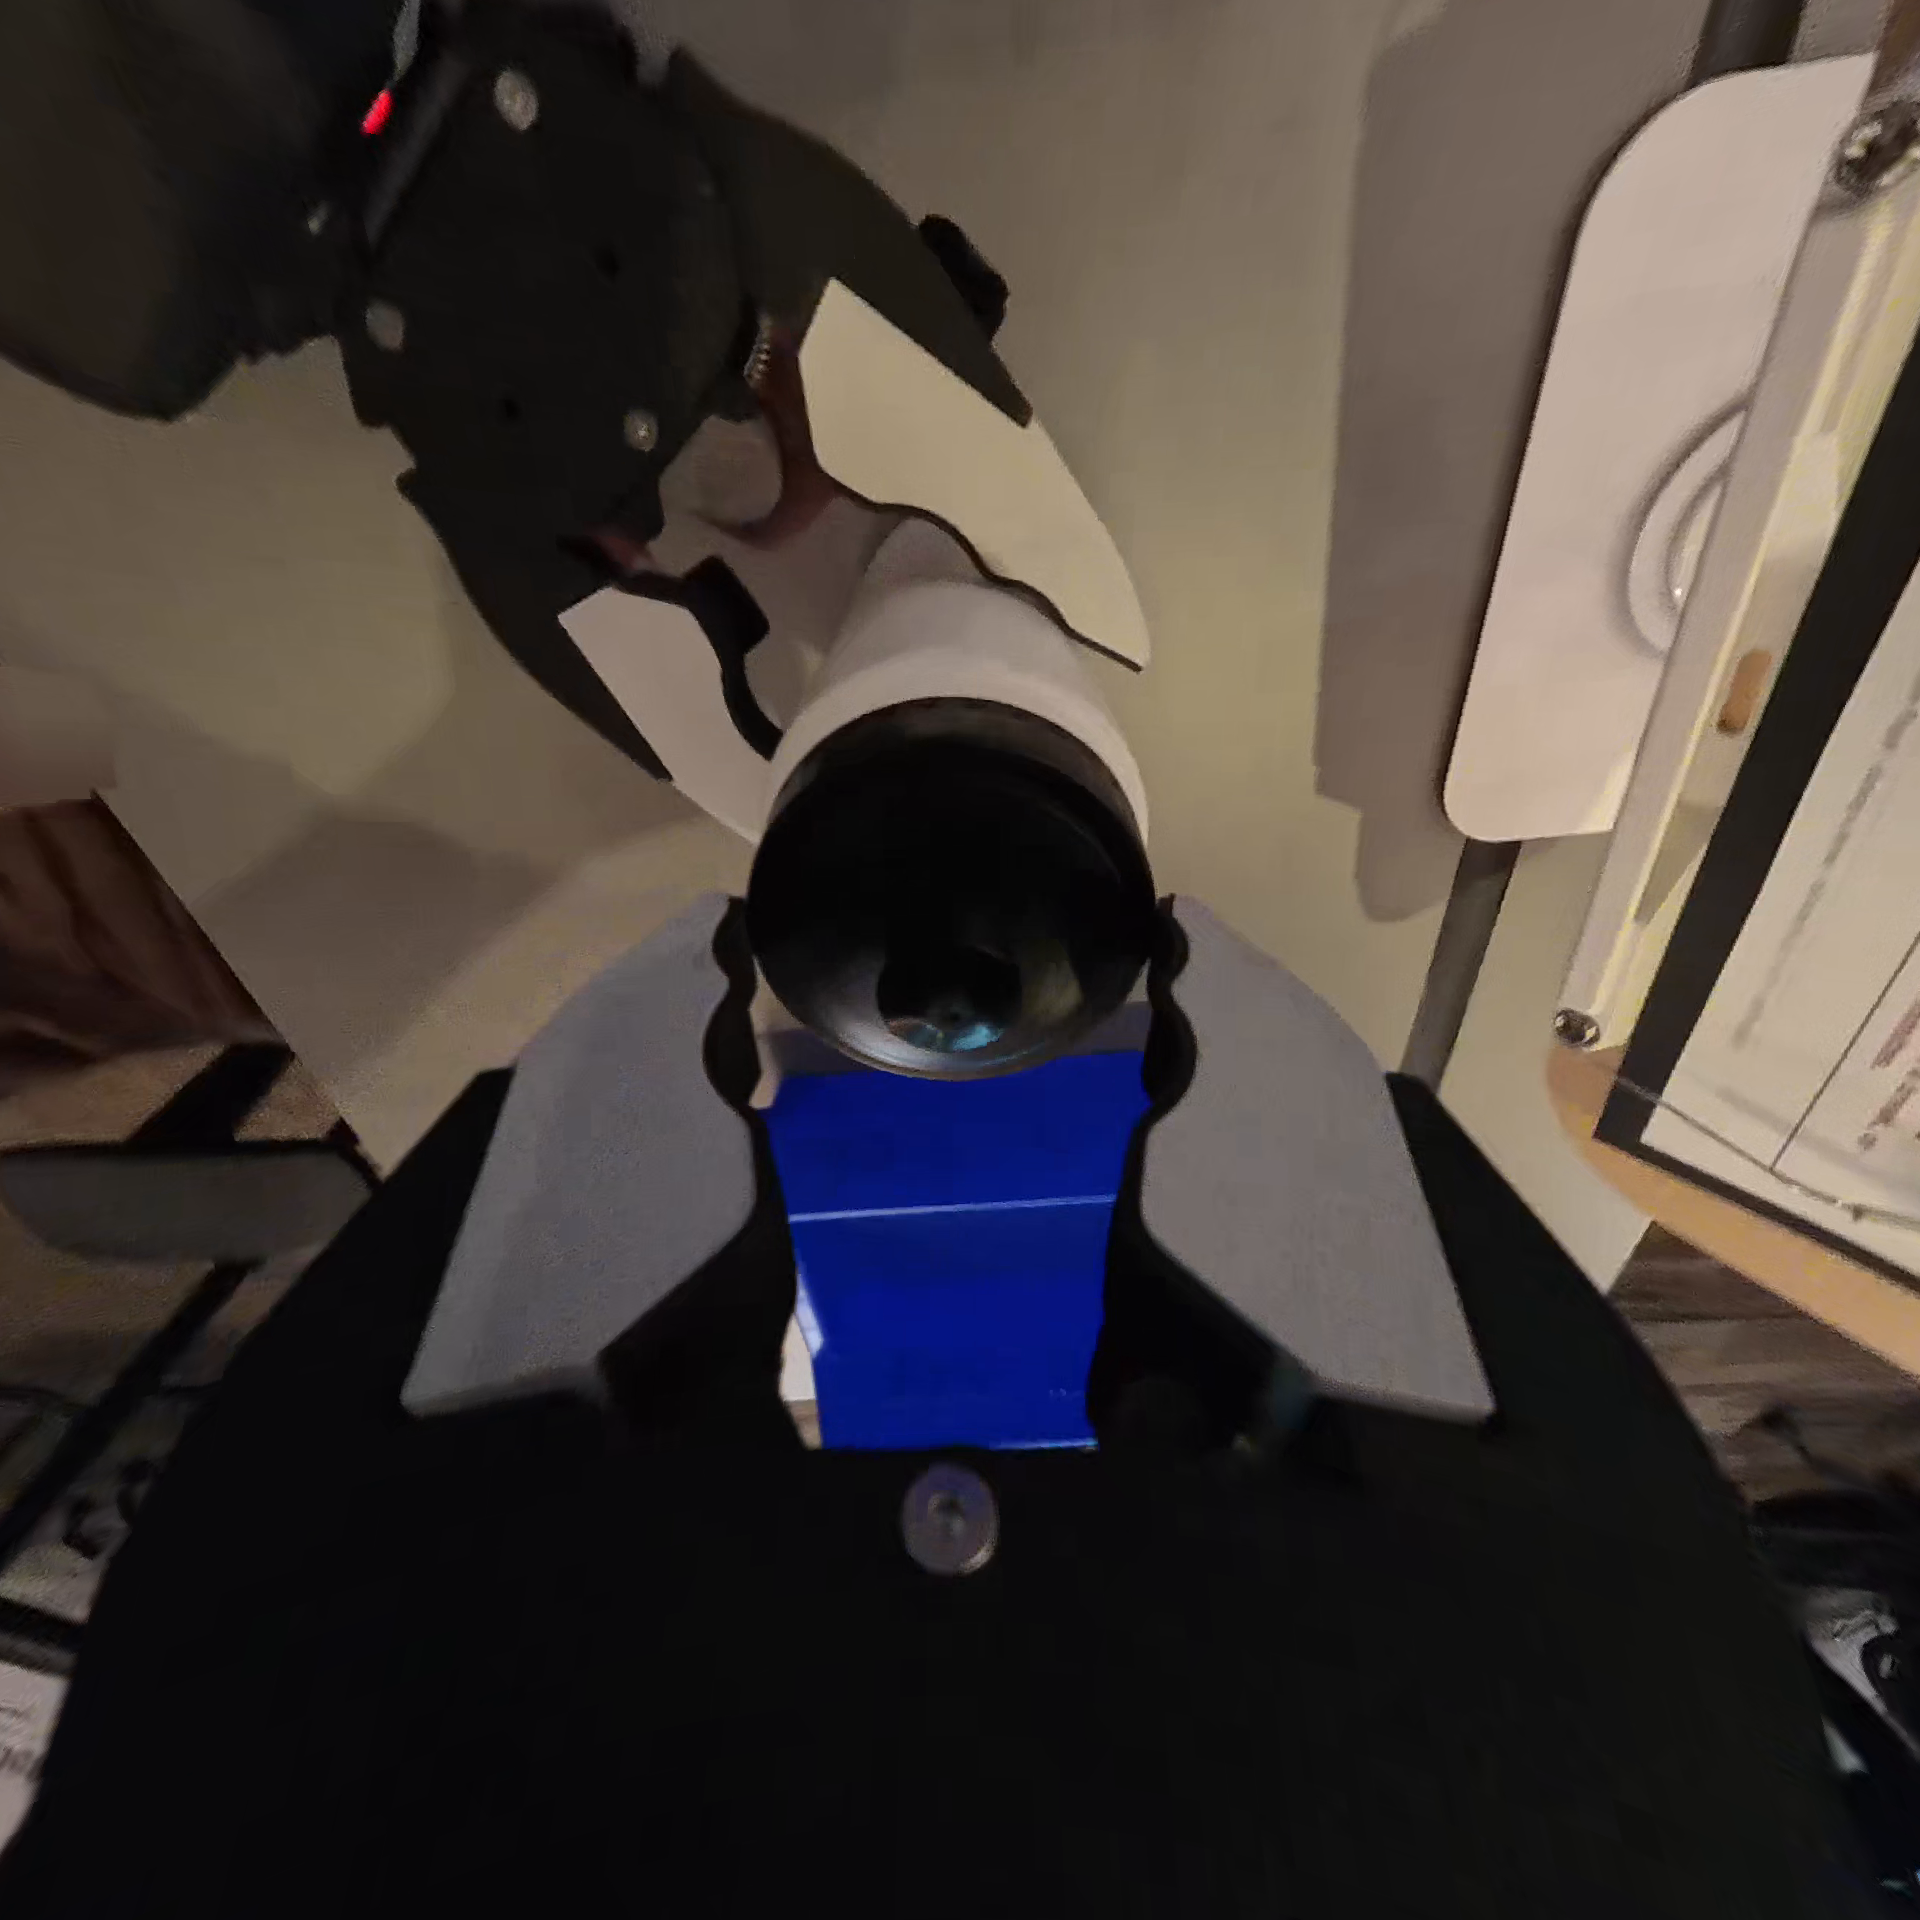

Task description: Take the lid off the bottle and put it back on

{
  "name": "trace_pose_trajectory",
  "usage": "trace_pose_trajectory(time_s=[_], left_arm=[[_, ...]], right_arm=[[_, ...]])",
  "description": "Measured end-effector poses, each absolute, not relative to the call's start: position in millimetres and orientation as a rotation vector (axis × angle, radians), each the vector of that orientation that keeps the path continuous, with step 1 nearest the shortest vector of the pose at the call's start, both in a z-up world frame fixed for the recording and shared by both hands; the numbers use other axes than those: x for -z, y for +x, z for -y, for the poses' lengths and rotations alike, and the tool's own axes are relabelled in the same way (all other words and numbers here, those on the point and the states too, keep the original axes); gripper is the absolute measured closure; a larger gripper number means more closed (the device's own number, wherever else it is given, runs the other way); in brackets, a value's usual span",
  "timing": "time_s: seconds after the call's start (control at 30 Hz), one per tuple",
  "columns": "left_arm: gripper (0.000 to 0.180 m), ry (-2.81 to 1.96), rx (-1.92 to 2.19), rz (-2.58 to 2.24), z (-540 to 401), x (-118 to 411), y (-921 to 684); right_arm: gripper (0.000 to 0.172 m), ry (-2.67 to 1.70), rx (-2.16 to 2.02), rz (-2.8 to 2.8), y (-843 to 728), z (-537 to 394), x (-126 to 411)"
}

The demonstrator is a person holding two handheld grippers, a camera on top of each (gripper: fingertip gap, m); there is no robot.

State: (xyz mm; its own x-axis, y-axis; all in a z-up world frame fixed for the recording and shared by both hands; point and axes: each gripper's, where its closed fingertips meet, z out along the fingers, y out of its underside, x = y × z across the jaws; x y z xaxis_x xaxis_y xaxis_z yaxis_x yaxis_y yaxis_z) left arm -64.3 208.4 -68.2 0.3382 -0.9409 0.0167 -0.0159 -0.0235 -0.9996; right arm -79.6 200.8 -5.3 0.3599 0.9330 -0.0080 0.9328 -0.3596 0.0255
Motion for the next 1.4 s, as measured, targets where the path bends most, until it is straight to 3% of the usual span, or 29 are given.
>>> trace_pose_trajectory(time_s=[0.2, 0.47, 0.53, 0.77, 0.8, 0.87, 0.9, 1.07, 1.4], left_arm=[[0.096, -1.389, 0.964, -0.949, -210, 69, -66], [0.096, -1.392, 0.974, -0.942, -211, 69, -67], [0.096, -1.393, 0.974, -0.94, -212, 69, -66], [0.096, -1.397, 0.974, -0.937, -212, 70, -66], [0.096, -1.399, 0.974, -0.937, -212, 70, -67], [0.096, -1.401, 0.974, -0.936, -212, 70, -67], [0.096, -1.4, 0.973, -0.938, -212, 71, -67], [0.096, -1.399, 0.971, -0.941, -212, 71, -67], [0.096, -1.391, 0.96, -0.966, -210, 72, -65]], right_arm=[[0.099, 2.678, 0.087, -1.703, -86, -203, 3], [0.05, 3.277, 0.168, -0.966, -91, -209, -19], [0.065, 3.367, 0.231, -0.618, -92, -207, -20], [0.064, 3.336, 0.134, -0.265, -87, -203, 0], [0.068, 3.345, 0.159, -0.247, -89, -204, -1], [0.103, 3.353, 0.146, -0.249, -88, -206, -2], [0.103, 3.34, 0.159, -0.26, -88, -206, -2], [0.104, 3.286, 0.215, -0.47, -88, -205, -2], [0.104, 2.789, 0.191, -1.557, -83, -203, -3]])
